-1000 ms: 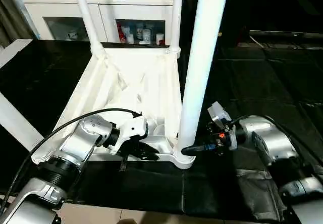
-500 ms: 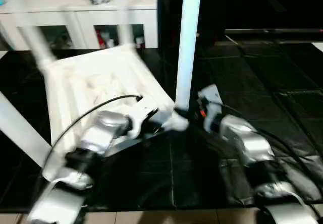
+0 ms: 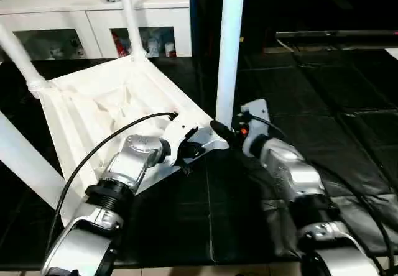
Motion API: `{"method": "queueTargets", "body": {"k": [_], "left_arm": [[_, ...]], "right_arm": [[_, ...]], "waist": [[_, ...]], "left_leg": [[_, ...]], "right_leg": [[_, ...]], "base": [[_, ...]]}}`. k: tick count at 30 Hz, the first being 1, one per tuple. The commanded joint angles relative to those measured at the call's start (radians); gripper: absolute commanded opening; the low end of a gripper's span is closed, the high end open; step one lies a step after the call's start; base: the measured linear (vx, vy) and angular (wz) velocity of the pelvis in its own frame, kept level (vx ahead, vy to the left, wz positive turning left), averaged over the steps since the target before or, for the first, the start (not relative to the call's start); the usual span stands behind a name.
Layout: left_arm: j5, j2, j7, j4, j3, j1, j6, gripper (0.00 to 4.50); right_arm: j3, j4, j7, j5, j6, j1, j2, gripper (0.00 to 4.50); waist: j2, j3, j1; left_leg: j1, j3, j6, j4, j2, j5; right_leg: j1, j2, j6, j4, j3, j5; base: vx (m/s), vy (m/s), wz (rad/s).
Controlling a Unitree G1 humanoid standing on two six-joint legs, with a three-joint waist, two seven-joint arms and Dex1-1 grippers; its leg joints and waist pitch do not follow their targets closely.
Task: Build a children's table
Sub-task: Rotate leg to tighten
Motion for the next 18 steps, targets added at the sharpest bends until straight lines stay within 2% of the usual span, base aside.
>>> {"method": "queueTargets", "body": {"k": [1,3,4,5,6,7,8,9,10,11,12,14,16,18], "left_arm": [[-0.032,0.007,-0.078,-0.062,-0.030,-0.003,-0.055,0.00],[-0.037,0.022,-0.107,-0.071,-0.035,0.005,-0.063,0.00],[-0.044,0.042,-0.156,-0.083,-0.044,0.017,-0.096,0.00],[-0.046,0.047,-0.173,-0.086,-0.047,0.020,-0.108,0.00],[-0.045,0.066,-0.214,-0.093,-0.061,0.029,-0.136,0.00],[-0.044,0.079,-0.242,-0.098,-0.070,0.035,-0.153,0.00],[-0.044,0.079,-0.242,-0.098,-0.070,0.035,-0.153,0.00],[-0.042,0.098,-0.277,-0.104,-0.084,0.044,-0.168,0.00],[-0.040,0.108,-0.295,-0.108,-0.092,0.049,-0.178,0.00],[-0.040,0.125,-0.328,-0.115,-0.103,0.056,-0.192,0.00],[-0.041,0.131,-0.340,-0.118,-0.107,0.059,-0.195,0.00],[-0.044,0.146,-0.370,-0.125,-0.115,0.066,-0.209,0.00],[-0.057,0.200,-0.476,-0.160,-0.149,0.088,-0.238,0.00],[-0.057,0.212,-0.499,-0.166,-0.157,0.093,-0.248,0.00]], "right_arm": [[0.074,-0.023,0.158,0.031,0.015,0.017,-0.011,3.61],[0.074,-0.032,0.206,0.037,0.010,0.023,-0.040,3.78],[0.080,-0.042,0.275,0.045,0.006,0.028,-0.082,3.90],[0.082,-0.045,0.297,0.047,0.006,0.030,-0.094,3.90],[0.090,-0.044,0.353,0.048,0.001,0.030,-0.130,4.06],[0.095,-0.044,0.390,0.048,-0.002,0.029,-0.154,4.13],[0.095,-0.044,0.390,0.048,-0.002,0.029,-0.154,4.13],[0.102,-0.040,0.436,0.047,-0.011,0.027,-0.183,4.28],[0.104,-0.039,0.461,0.049,-0.013,0.025,-0.197,4.40],[0.109,-0.037,0.504,0.051,-0.023,0.022,-0.221,4.48],[0.111,-0.036,0.520,0.051,-0.029,0.020,-0.229,4.48],[0.121,-0.039,0.566,0.055,-0.032,0.018,-0.251,4.48],[0.174,-0.084,0.780,0.094,0.009,0.019,-0.318,4.48],[0.189,-0.088,0.816,0.098,0.014,0.018,-0.330,4.48]], "waist": [[-0.008,-0.073,0.013],[-0.006,-0.072,0.016],[-0.011,-0.072,0.019],[-0.010,-0.072,0.022],[-0.022,-0.071,0.026],[-0.013,-0.072,0.035],[-0.012,-0.071,0.041],[-0.019,-0.071,0.043],[-0.017,-0.071,0.049],[-0.023,-0.072,0.055],[-0.020,-0.074,0.060],[-0.020,-0.072,0.065],[-0.022,-0.072,0.067],[-0.021,-0.071,0.070]], "left_leg": [[-0.017,0.020,0.088,-0.059,-0.013,-0.141],[-0.016,0.020,0.088,-0.060,-0.010,-0.148],[-0.016,0.022,0.091,-0.059,-0.010,-0.147],[-0.015,0.022,0.092,-0.058,-0.009,-0.148],[-0.015,0.024,0.097,-0.058,-0.008,-0.149],[-0.014,0.024,0.095,-0.058,-0.005,-0.140],[-0.008,0.026,0.091,-0.057,-0.002,-0.146],[-0.008,0.027,0.091,-0.058,-0.002,-0.149],[-0.011,0.026,0.088,-0.058,0.000,-0.141],[-0.012,0.027,0.089,-0.058,0.000,-0.134],[-0.008,0.026,0.088,-0.057,0.002,-0.132],[-0.011,0.028,0.092,-0.055,0.001,-0.115],[-0.014,0.027,0.104,-0.054,0.000,-0.133],[-0.015,0.027,0.109,-0.054,0.001,-0.132]], "right_leg": [[0.079,-0.038,-0.211,-0.064,0.036,-0.221],[0.077,-0.040,-0.216,-0.064,0.037,-0.225],[0.075,-0.040,-0.214,-0.065,0.037,-0.230],[0.075,-0.039,-0.214,-0.065,0.038,-0.232],[0.074,-0.038,-0.211,-0.067,0.038,-0.240],[0.071,-0.041,-0.212,-0.062,0.040,-0.246],[0.063,-0.040,-0.214,-0.064,0.041,-0.248],[0.064,-0.040,-0.214,-0.064,0.041,-0.250],[0.067,-0.042,-0.216,-0.059,0.043,-0.243],[0.067,-0.041,-0.212,-0.057,0.042,-0.240],[0.065,-0.043,-0.214,-0.055,0.043,-0.235],[0.064,-0.040,-0.227,-0.049,0.046,-0.191],[0.069,-0.039,-0.226,-0.048,0.044,-0.197],[0.068,-0.040,-0.223,-0.050,0.044,-0.205]], "base": [[0.000,0.000,0.00],[0.000,0.000,0.00],[0.000,0.000,0.00],[0.000,0.000,0.00],[0.000,0.000,0.00],[0.000,0.000,0.00],[0.000,0.000,0.00],[0.000,0.000,0.00],[0.000,0.000,0.00],[0.000,0.000,0.00],[0.000,0.000,0.00],[0.000,0.000,0.00],[0.000,0.000,0.00],[0.000,0.000,0.00]]}}
